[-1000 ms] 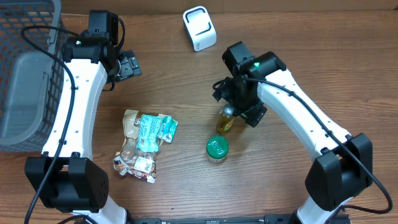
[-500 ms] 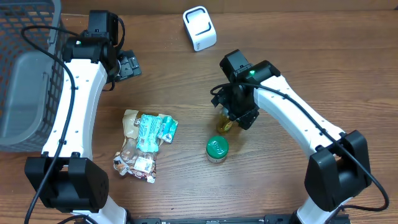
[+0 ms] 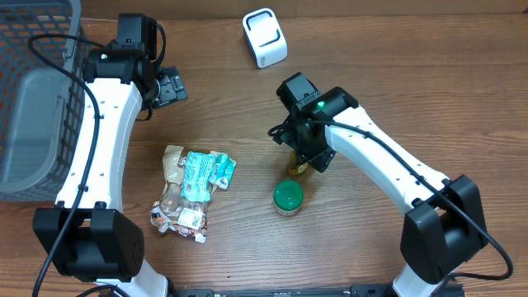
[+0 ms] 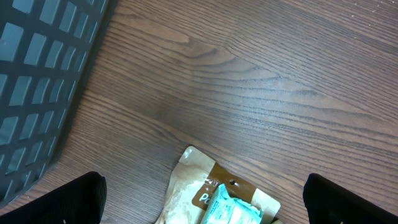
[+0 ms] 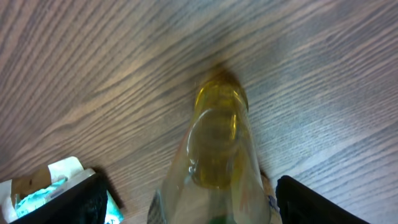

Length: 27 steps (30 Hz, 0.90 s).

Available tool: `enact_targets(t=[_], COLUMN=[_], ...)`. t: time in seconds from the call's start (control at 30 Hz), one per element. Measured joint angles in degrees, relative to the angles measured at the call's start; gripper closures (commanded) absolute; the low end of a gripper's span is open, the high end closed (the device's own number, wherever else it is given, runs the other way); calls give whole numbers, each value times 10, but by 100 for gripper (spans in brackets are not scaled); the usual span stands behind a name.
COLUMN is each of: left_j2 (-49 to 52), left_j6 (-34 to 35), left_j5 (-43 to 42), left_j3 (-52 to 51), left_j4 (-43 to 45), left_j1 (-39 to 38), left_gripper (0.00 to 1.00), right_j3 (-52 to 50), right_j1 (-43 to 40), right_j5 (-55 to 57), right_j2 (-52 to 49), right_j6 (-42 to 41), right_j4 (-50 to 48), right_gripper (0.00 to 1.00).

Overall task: Scan the item barcode
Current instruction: 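Lower the right gripper over the yellow bottle and close on it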

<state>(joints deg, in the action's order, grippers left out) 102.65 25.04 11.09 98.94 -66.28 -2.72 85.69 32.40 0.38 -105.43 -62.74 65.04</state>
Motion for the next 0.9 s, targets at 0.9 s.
enact_targets(t=[0.9], left_j2=[0], left_j6=[0], left_j5=[0], left_j3=[0], left_j4=[0], left_j1=[0], left_gripper=[0], right_j3=[0], right_j1=[0], right_j5=[35], right_j2=[-7], right_j6=[0], right_j4=[-8], right_gripper=[47])
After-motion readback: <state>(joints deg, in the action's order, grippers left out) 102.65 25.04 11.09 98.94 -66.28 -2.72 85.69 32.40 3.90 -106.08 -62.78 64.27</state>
